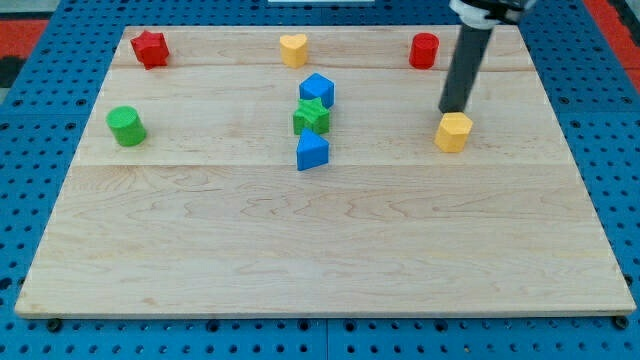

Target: Push the blue cube towards the bottom center of the board

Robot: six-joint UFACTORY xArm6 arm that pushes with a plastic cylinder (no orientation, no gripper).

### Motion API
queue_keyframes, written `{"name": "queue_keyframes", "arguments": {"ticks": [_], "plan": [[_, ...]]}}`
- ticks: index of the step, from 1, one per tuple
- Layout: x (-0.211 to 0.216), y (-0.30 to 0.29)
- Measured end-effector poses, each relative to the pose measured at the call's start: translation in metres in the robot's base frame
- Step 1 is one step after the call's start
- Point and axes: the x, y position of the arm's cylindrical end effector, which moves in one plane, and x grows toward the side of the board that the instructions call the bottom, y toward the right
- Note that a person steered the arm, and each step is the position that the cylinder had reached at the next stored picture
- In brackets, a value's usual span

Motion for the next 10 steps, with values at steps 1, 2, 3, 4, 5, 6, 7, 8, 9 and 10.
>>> {"name": "queue_keyframes", "arguments": {"ticks": [1,2,3,4,5,6,7,8,9,10], "plan": [[-0.018,-0.059],[-0.016,-0.118],[-0.023,-0.18],[-0.029,-0.244],[-0.038,-0.254],[0.009,-0.285],[0.025,-0.309],[0.004,-0.336],[0.048,-0.355],[0.117,-0.311]]}}
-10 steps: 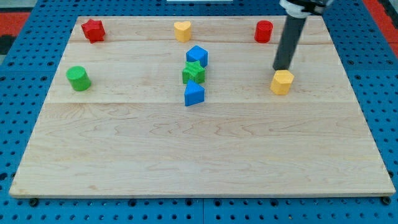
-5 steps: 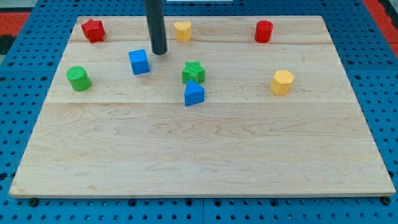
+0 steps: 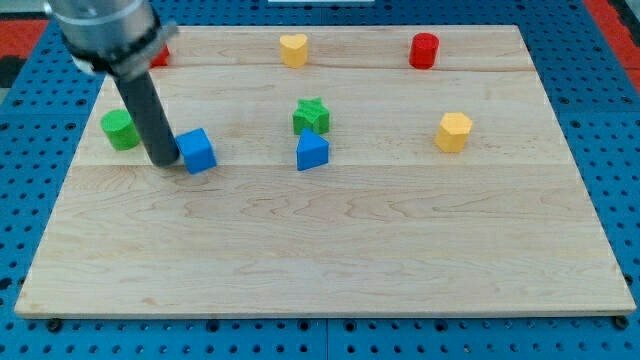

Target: Push the blue cube towards the bottom center of the board

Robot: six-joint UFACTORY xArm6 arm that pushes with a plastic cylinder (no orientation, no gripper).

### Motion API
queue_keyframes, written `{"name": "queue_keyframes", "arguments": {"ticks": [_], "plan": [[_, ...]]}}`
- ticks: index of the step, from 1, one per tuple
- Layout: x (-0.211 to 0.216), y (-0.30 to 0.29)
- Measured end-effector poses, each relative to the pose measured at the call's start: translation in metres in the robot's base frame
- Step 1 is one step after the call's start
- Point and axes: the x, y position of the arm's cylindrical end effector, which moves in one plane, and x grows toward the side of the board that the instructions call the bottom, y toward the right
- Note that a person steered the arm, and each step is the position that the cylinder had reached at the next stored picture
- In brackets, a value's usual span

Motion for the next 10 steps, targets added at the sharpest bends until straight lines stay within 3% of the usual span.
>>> {"name": "queue_keyframes", "arguments": {"ticks": [2,3,4,5,6,7,8,9,10], "plan": [[-0.051,-0.044],[-0.036,0.034],[0.017,0.068],[0.039,0.13],[0.017,0.101],[0.008,0.114],[0.049,0.185],[0.058,0.224],[0.016,0.213]]}}
